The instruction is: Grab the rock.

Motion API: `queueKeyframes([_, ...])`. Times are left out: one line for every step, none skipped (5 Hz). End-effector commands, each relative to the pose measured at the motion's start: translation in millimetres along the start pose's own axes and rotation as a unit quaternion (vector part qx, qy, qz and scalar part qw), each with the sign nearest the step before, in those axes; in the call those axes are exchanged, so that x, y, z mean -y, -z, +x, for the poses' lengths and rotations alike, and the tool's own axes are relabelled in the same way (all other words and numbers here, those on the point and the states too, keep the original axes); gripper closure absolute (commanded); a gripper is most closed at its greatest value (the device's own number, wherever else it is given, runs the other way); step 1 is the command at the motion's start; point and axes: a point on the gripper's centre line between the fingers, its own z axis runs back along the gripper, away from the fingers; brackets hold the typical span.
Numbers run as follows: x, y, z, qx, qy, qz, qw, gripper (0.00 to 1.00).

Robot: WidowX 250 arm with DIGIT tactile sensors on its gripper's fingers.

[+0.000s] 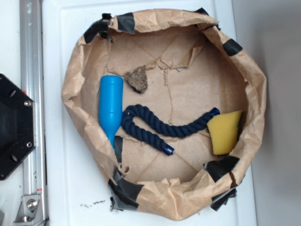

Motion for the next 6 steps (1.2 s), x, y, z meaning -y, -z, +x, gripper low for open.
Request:
queueKeyframes([0.0, 0.0, 0.0, 0.0, 0.0, 0.0, 1.0, 0.0])
queueKeyframes([-11.0, 52.1, 44.4, -0.013, -0.097, -0.002, 0.995, 0.0])
queueKeyframes([-34.5, 63.9, 95.3, 0.026, -0.166, -0.014, 0.986, 0.0])
queueKeyframes([-58.9, 89.5, 129.6, 0.047, -0.239, -0.004, 0.97, 0.0])
queueKeyframes([-69.8, 117.1, 126.9, 0.061, -0.269, -0.002, 0.961, 0.0])
queueKeyframes([-72.0, 165.3, 104.4, 0.034, -0.282, 0.0, 0.959, 0.0])
